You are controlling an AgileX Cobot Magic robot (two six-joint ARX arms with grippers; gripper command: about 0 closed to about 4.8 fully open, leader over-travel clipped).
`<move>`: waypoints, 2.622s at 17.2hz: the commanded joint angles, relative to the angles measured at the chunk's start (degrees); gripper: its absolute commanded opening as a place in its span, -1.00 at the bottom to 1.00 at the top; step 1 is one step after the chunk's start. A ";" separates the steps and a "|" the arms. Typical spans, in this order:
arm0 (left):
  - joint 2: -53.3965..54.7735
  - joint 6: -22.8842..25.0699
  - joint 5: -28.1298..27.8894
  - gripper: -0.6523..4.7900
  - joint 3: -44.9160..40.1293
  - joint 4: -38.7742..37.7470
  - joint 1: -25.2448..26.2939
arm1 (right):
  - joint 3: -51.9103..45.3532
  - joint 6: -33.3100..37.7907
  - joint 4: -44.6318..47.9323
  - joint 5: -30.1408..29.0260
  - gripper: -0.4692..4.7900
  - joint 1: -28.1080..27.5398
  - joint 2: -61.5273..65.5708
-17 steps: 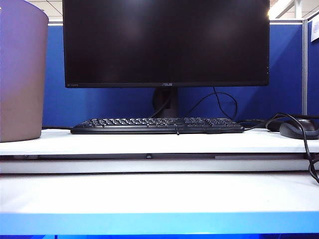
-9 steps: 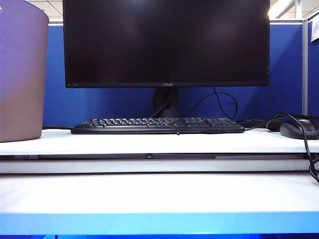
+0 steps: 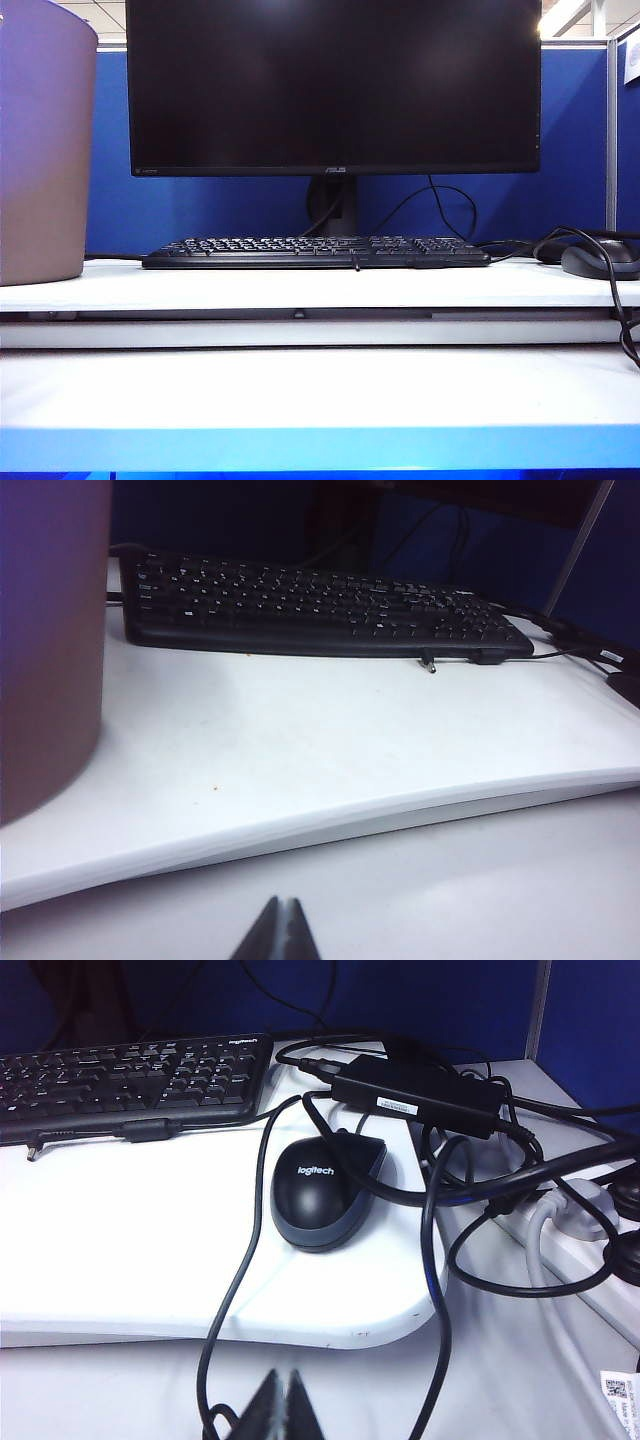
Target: Pick up all paper balls from the table and place them in the pink trash can.
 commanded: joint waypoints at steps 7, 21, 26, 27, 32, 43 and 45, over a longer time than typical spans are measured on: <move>-0.17 11.74 -8.15 -0.78 0.02 0.33 1.38 | -0.11 -0.15 0.76 0.02 -0.84 0.02 -0.09; -0.17 11.82 -8.44 -0.78 0.02 0.83 13.44 | -0.11 -0.15 0.76 0.02 -0.84 0.02 -0.09; -0.17 9.88 -10.73 -0.78 0.02 1.03 13.44 | -0.11 -0.15 0.76 0.02 -0.84 0.02 -0.09; -0.17 9.86 -10.75 -0.78 0.02 1.03 13.44 | -0.11 -0.17 0.76 0.02 -0.84 0.02 -0.09; -0.17 9.90 -10.75 -0.78 0.02 3.15 13.33 | -0.11 -0.15 0.76 0.02 -0.84 0.02 -0.09; -0.17 9.90 -10.71 -0.78 0.02 3.76 13.29 | -0.11 -0.15 0.76 0.04 -0.84 0.02 -0.09; -0.15 9.90 -10.71 -0.78 0.02 3.76 13.29 | -0.11 -0.15 0.76 0.02 -0.84 0.02 -0.09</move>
